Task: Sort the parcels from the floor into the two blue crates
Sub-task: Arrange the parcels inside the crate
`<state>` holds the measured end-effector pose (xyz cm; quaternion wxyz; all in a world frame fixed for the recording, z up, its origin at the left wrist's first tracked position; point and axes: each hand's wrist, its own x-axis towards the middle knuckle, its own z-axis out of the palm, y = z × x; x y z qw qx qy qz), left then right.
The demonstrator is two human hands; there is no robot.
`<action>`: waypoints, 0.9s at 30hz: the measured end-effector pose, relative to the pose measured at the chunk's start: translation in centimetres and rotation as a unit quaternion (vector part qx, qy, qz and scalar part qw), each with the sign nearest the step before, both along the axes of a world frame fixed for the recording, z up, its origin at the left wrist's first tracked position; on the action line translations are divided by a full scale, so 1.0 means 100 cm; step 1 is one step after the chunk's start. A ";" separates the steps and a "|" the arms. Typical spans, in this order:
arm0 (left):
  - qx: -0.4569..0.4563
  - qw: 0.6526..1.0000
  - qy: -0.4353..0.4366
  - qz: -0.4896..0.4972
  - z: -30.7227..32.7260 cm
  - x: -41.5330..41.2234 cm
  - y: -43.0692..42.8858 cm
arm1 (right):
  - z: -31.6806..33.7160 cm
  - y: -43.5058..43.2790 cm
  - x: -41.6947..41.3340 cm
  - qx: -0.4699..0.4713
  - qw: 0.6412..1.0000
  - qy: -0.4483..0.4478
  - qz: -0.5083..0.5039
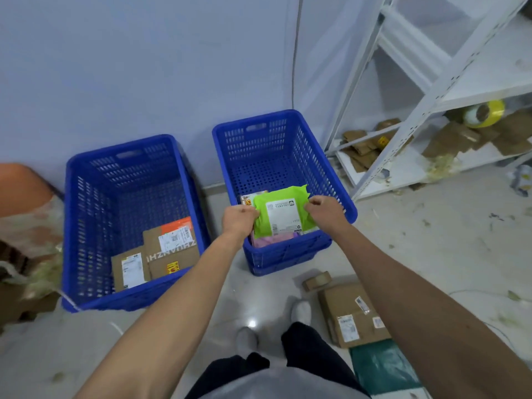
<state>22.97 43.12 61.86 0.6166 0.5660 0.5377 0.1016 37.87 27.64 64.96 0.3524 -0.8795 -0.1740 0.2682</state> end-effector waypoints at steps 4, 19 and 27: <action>0.068 0.995 0.066 -0.026 -0.003 0.012 0.008 | -0.015 0.019 0.021 -0.021 0.999 0.011 0.021; 0.101 0.942 0.293 -0.132 -0.120 0.096 0.028 | -0.160 0.064 0.103 -0.190 0.964 0.080 0.168; 0.019 0.918 0.360 -0.166 -0.198 0.106 0.026 | -0.246 0.076 0.105 -0.249 0.934 0.080 0.242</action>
